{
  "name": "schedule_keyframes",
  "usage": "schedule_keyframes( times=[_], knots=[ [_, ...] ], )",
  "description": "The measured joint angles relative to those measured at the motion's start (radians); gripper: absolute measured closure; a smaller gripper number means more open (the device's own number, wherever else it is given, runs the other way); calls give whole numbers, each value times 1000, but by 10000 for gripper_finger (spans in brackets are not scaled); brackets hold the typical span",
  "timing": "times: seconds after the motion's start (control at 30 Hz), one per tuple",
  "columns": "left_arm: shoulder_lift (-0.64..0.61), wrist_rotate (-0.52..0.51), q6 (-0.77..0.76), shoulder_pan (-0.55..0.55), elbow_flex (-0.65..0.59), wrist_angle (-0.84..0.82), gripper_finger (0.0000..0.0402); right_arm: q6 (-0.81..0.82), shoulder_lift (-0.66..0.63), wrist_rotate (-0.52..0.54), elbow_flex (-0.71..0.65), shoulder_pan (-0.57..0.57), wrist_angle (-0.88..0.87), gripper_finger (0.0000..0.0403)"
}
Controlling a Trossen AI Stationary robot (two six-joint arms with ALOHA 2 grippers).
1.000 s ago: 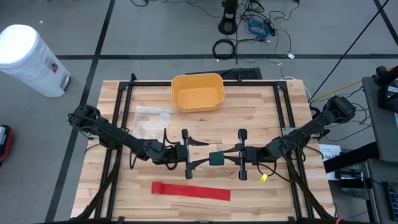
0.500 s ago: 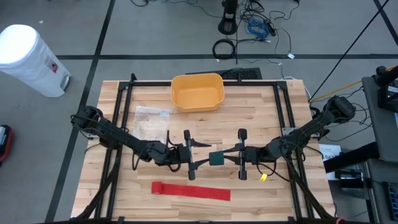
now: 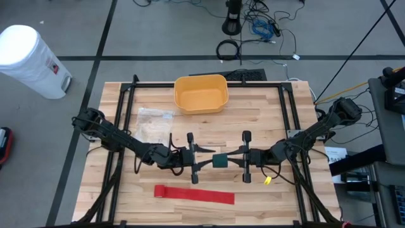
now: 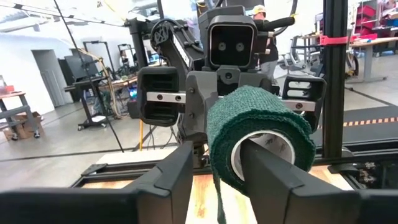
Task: Roll bandage
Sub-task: Roll the green bandage
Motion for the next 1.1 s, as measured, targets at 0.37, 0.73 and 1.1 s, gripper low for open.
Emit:
schedule_keyframes(
  times=[0.37, 0.73, 1.1],
  knots=[
    [0, 0, 0, 0, 0, 3, 320, -4, 0, 3, 0, 0, -2, 369],
    [1, -5, 0, 0, 0, 2, 330, -7, 0, 50, 0, 9, -7, 368],
    [1, 4, -1, -6, 0, 3, 330, 4, -30, 107, 0, 49, -10, 298]
  ],
)
